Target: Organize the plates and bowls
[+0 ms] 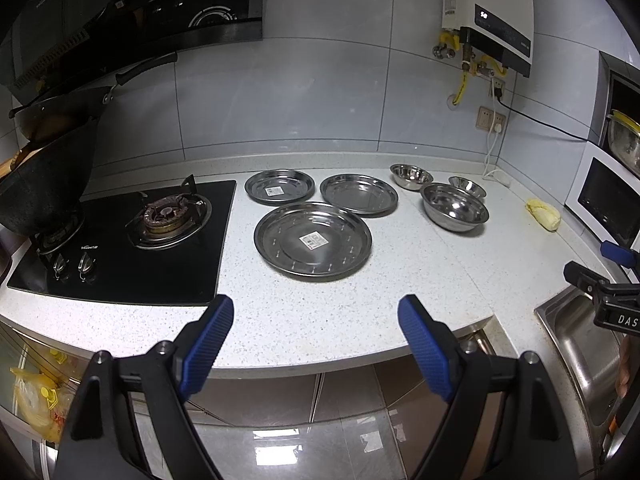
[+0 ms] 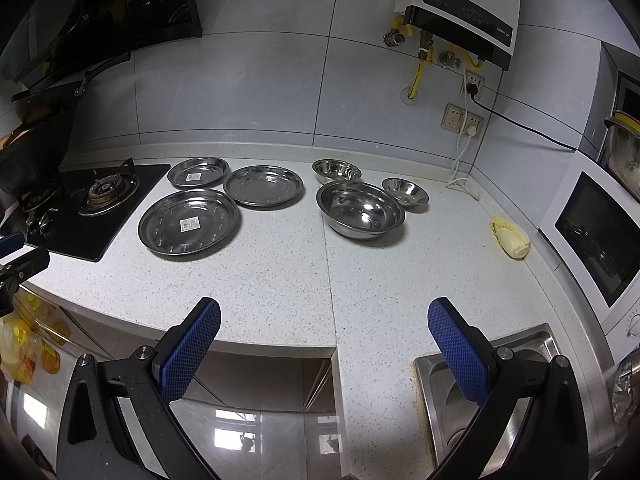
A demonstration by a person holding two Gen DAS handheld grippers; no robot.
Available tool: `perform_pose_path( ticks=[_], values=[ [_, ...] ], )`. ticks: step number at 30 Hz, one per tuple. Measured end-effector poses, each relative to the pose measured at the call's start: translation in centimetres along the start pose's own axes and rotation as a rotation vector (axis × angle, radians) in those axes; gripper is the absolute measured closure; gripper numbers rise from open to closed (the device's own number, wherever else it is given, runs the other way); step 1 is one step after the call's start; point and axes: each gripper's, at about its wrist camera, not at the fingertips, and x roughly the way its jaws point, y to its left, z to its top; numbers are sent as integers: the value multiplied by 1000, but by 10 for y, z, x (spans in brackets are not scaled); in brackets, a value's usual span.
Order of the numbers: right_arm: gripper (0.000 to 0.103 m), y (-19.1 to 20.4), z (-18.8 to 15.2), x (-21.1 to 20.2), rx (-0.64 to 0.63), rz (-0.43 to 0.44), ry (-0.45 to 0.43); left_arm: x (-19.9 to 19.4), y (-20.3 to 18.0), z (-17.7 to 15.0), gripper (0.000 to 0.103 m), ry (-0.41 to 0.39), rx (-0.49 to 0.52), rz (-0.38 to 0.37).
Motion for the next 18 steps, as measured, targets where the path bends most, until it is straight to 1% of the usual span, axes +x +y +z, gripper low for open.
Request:
perform_pose_path(
  ticks=[18],
  values=[
    [1,4,3,0,-9,2,7,3,3,2,19,8,3,3]
  ],
)
